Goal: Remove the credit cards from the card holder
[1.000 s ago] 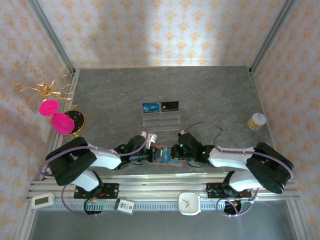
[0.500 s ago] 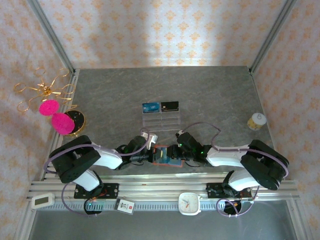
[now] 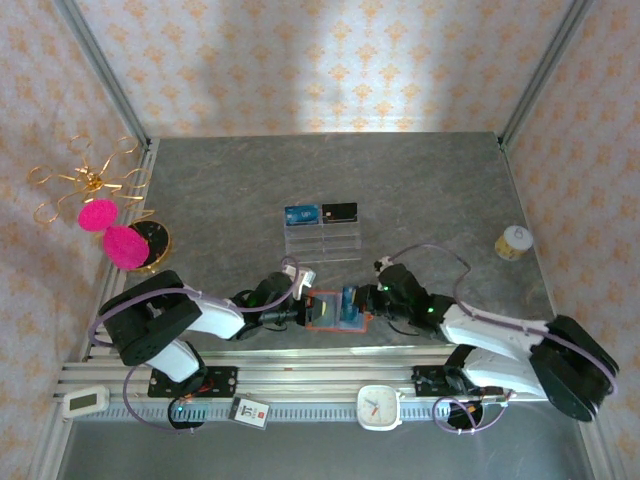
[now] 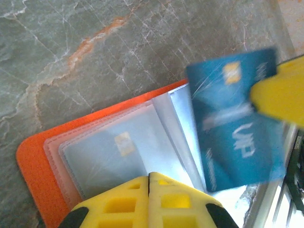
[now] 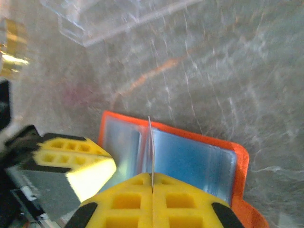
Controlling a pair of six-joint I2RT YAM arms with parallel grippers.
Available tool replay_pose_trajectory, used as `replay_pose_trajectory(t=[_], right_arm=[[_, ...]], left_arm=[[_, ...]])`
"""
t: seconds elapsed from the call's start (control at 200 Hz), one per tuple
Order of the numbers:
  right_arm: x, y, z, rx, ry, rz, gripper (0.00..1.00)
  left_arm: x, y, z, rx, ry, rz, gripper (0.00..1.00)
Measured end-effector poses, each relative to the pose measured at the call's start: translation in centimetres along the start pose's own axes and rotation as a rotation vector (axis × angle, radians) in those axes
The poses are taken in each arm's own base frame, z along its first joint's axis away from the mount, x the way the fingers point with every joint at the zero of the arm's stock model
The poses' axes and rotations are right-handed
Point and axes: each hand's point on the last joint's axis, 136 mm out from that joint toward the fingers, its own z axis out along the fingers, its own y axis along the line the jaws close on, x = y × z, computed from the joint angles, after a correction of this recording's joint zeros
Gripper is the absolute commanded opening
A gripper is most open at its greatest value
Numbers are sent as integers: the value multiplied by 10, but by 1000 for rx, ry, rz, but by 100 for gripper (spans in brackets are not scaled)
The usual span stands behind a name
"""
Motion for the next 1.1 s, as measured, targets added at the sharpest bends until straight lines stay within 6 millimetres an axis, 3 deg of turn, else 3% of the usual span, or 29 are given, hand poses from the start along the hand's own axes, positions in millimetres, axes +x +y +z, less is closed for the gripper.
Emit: replay_pose_trajectory(t=[0.105,0.18,0.32,0.39,0.511,0.646,0.836,0.966,1.101], right_arm=[[-18,16,-14,-12,-48,-69,0],[-39,35,-21,-18,-93,-127,0],[-89,82,-34,-46,-192,-290,0],[-111,104,-35,-47,-232,-391,0],[-142,127,-26,-10,-261,-544,0],[-165,137,-4,30,-240,-714,0],[-177,158,16,18,-145,-994,0],[-184,176,26,-23,-81,-1160,0],[-193,181,41,-63,10,-1286,0]], left_arm=[[-9,-8,-10,8,-21,2,15],[-29,-22,-23,25,-78,21,22],[-77,-52,-59,60,-243,73,27],[-92,-57,-77,53,-314,86,28],[-106,-53,-103,8,-398,79,30],[-113,-45,-128,-47,-467,70,36],[-113,-27,-147,-137,-503,54,38],[-112,-11,-152,-197,-499,38,38],[-113,3,-154,-247,-494,31,37]])
